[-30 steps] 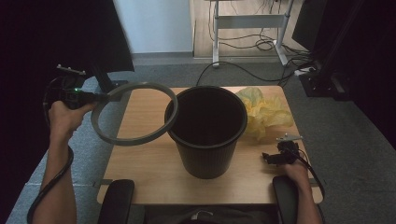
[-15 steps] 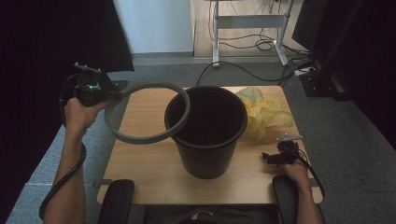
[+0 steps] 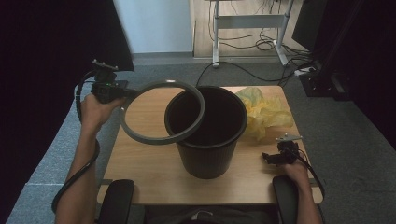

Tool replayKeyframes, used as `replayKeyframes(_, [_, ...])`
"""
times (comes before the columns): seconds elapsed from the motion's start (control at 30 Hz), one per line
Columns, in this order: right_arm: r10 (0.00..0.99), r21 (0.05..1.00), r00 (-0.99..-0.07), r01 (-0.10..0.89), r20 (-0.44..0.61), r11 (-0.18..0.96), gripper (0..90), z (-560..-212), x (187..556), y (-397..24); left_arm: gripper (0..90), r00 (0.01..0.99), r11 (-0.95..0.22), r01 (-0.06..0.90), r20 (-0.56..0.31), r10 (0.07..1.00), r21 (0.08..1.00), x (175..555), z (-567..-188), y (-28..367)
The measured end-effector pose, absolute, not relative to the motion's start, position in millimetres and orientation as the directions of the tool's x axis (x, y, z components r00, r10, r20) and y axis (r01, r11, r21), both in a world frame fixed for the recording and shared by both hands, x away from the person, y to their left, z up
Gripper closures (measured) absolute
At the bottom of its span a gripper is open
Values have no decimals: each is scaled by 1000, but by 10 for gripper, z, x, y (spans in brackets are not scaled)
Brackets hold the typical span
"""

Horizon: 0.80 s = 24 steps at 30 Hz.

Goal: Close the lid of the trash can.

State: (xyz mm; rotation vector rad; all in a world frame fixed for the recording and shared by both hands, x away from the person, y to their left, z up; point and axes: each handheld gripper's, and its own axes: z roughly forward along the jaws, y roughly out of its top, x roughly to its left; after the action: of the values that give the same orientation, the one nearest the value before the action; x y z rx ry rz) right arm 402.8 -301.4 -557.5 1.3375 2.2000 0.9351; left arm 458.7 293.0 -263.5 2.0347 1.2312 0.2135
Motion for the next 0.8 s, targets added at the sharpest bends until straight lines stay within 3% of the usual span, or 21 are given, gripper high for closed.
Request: replayKeyframes(0.8, [886,718,-463,619,5,319,0,-5575,4028,-3015,780,621,-348,663,-226,751,663,4779,-2726,2209])
